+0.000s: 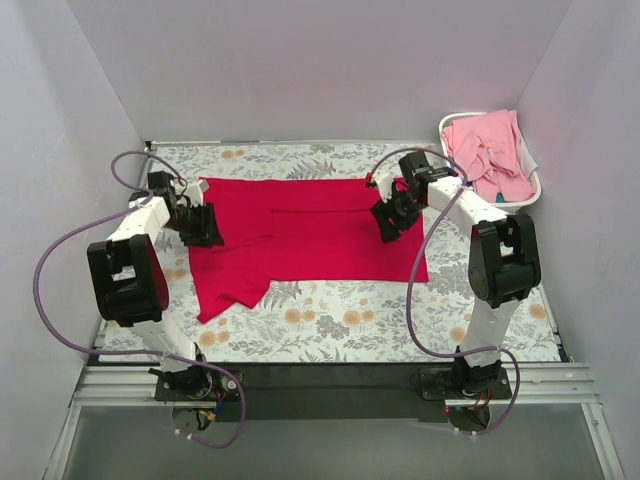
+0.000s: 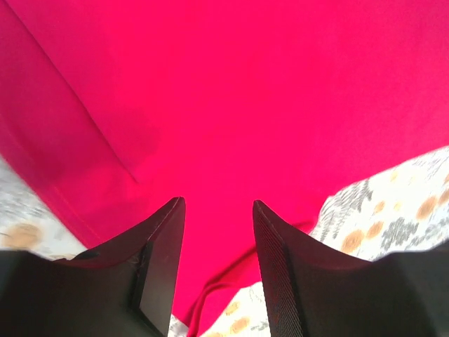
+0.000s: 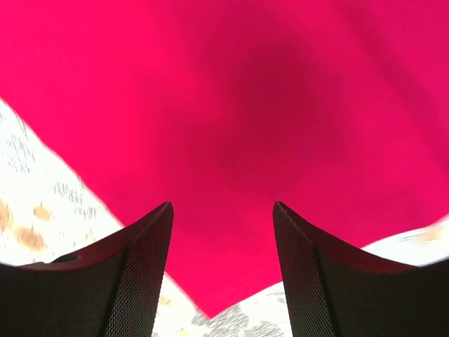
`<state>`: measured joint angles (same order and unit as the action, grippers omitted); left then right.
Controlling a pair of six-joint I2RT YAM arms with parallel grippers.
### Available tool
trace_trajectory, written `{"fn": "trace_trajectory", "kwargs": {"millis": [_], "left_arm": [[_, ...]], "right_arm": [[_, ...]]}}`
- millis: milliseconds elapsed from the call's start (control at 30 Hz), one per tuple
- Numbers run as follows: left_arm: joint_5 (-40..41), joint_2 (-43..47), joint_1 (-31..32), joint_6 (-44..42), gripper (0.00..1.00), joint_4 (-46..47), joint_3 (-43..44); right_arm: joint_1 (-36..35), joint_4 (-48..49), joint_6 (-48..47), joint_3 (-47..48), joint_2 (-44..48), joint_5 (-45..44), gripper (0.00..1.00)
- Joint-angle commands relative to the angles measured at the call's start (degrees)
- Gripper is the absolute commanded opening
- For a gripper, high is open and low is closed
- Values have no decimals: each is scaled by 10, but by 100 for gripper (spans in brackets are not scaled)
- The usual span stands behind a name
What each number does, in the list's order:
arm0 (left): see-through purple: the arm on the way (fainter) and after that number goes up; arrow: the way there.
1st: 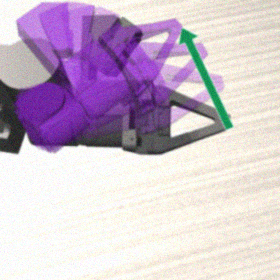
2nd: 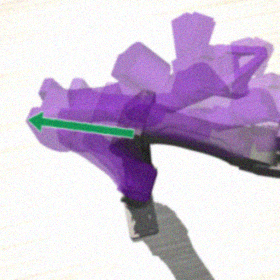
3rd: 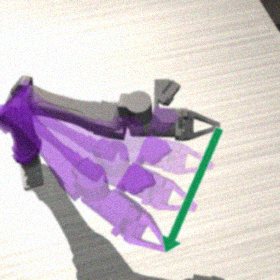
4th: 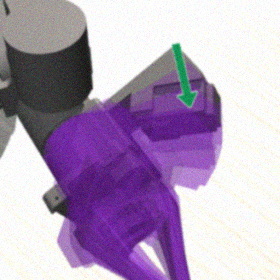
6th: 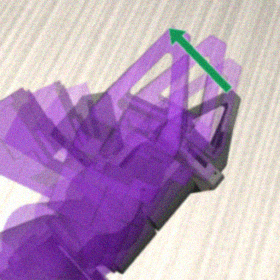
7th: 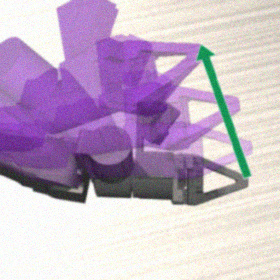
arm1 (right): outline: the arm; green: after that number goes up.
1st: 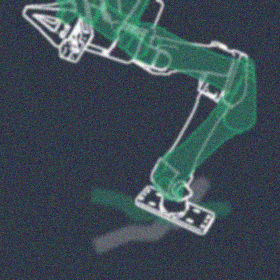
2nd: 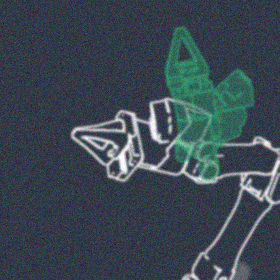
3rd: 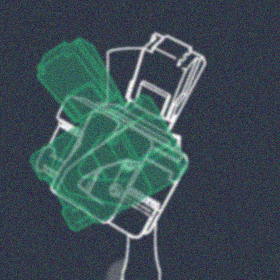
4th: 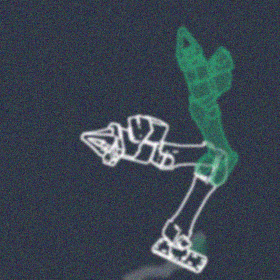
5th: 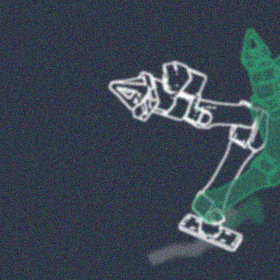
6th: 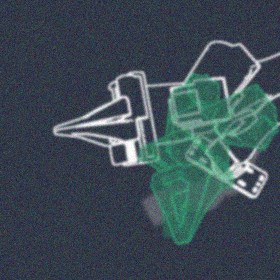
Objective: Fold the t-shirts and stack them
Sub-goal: Fold the tshirt
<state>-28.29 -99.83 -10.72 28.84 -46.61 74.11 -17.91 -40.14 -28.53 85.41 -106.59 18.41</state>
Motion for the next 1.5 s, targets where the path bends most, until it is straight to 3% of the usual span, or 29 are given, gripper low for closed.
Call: {"fn": "trace_trajectory", "kwargs": {"millis": [0, 200, 400, 700, 900, 1100, 1467], "left_arm": [[0, 37, -3, -18, 42, 31, -70], [12, 67, -3, -14, 41, 48, -152], [10, 89, -2, -9, 40, 47, -204], [-56, 135, -3, -44, 45, -56, -115], [-29, 144, -5, -105, 48, -125, -56], [-35, 136, -5, -97, 47, -127, -47], [-20, 160, -5, -92, 47, -101, -96]], "right_arm": [[6, -34, -1, -41, 2, 6, 66], [16, -20, -25, -84, -27, -34, 64], [55, -13, -39, -62, -72, -66, 63], [56, -59, -76, -82, 68, -10, 68], [28, -68, -134, -214, 168, -66, 57], [3, -18, -155, -293, 189, -112, 56], [3, 33, -177, -318, 154, -146, 55]]}}
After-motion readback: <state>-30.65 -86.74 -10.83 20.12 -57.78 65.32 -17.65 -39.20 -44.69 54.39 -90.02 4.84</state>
